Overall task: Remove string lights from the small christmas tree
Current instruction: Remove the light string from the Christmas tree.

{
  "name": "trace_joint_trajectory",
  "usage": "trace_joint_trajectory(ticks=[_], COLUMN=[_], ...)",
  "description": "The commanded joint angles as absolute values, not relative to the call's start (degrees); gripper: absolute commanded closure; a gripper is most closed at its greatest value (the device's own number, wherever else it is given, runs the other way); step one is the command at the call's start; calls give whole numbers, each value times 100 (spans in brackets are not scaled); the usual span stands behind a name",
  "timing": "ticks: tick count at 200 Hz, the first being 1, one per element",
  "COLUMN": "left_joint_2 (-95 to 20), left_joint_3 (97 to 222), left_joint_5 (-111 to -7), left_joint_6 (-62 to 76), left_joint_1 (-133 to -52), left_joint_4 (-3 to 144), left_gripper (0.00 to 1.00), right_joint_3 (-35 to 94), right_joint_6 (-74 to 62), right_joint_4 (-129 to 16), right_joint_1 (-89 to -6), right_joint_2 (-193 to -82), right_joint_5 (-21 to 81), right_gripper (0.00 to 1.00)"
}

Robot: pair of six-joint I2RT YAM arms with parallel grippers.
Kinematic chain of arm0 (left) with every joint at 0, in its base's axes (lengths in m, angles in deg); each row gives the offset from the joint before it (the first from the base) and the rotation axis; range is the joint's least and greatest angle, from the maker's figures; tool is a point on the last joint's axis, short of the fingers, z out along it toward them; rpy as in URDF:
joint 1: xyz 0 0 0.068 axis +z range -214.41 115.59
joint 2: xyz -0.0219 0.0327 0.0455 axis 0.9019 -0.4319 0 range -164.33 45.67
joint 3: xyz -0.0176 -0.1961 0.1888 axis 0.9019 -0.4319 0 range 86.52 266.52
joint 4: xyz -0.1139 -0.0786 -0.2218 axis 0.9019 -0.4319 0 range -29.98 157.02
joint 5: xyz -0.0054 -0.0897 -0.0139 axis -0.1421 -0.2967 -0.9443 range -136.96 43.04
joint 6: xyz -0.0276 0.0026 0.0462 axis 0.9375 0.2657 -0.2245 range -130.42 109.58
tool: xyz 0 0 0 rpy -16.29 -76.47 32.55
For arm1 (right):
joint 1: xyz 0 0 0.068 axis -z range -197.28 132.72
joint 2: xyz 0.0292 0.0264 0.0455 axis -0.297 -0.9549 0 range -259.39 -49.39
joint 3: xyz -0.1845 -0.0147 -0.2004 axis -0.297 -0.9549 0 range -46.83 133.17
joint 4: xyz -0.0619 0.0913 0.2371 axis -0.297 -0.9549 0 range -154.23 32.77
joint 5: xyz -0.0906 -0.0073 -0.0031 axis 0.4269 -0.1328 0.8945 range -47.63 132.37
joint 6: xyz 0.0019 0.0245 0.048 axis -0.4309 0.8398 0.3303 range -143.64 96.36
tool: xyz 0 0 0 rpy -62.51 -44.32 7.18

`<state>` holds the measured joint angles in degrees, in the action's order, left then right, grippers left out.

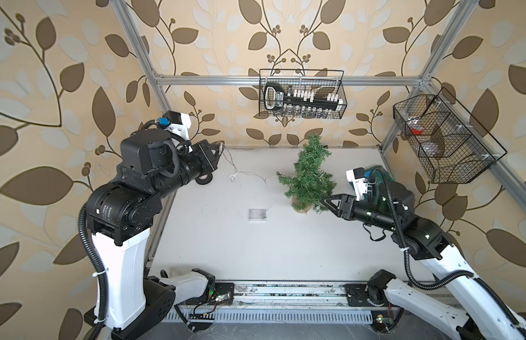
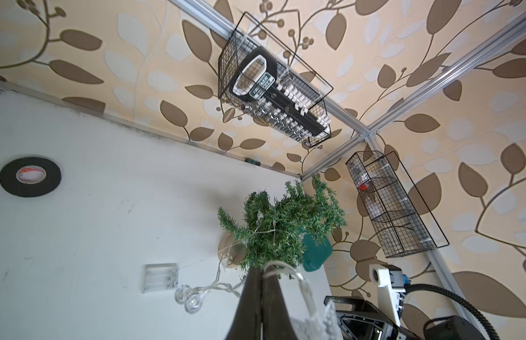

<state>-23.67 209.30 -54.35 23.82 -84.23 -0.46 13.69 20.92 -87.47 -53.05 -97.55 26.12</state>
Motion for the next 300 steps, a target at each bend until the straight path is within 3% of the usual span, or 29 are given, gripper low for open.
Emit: trace_joint_trajectory(ticks=[1,33,76,241,300], left_joint_2=[-2004,-1788,-1757,-1427,-1401], left_joint_3=[20448,20034,20140,19409,19404], left_joint_5=[-5861,-5879,-5930,-5776,-5634], left_joint_6=[2797,2768,2677,2570,2458], left_joint_1=[-8409,-8410,-8409,-8410,-8407], left_joint_4=[-35,-165,-409,-147,-136], left_gripper=[100,100,100,100,100], right_joint_3=[1338,1576,1766,3665,3615], right_joint_6=[2677,3443,4094,4790,4845], right_joint_4=[-8063,-7716,-7267,-7410,-7509], right_joint_1=[-6213,-7392,-7635,-7616,-7574], right_joint_2=[-10124,-10858,-11576,-14155,-14276], right_joint_5=[3444,4860,5788,6890,7044], right_gripper=[45,39,37,35,44])
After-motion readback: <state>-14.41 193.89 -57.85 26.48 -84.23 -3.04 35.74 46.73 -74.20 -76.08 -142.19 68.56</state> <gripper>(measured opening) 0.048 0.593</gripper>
